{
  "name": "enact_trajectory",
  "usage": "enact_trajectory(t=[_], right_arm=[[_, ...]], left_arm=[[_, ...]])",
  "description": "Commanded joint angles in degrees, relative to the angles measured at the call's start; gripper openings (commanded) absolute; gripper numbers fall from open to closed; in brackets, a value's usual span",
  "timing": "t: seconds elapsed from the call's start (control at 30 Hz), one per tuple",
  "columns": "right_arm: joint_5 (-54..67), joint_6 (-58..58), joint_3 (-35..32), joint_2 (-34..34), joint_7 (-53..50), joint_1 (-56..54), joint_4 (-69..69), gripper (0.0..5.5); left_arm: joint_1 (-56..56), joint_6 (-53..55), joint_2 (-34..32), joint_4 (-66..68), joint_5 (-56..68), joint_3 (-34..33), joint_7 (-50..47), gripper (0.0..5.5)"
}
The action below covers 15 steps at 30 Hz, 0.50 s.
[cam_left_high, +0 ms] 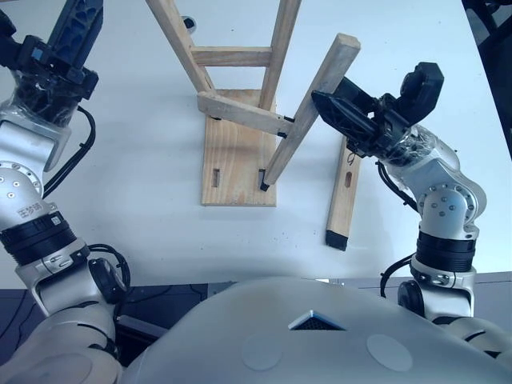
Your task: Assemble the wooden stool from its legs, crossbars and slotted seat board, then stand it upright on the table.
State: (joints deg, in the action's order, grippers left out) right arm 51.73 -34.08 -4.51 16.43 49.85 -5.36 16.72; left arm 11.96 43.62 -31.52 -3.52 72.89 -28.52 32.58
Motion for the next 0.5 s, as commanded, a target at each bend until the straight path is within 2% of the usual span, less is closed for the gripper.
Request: enact_trajectory(t=[0.03,0.27,0.5], right_arm=[[1.0,0.3,-1.2,-0.1,-0.7,-2.0,-1.1,2.06],[-3.3,2.8,0.9,0.6,1.6,-1.2,-6.1,2.06],[2.8,0.9,-0.9,-0.4,0.4,-3.7,-3.7,2.06]], left_arm=[[0.9,0.4,0.5,0.0,-0.7,0.3,-0.1,3.04],[1.0,0.2,1.7,-0.5,-1.4,1.3,0.0,3.04],[1.6,0.4,2.2,-0.1,-1.5,1.7,0.1,3.04]])
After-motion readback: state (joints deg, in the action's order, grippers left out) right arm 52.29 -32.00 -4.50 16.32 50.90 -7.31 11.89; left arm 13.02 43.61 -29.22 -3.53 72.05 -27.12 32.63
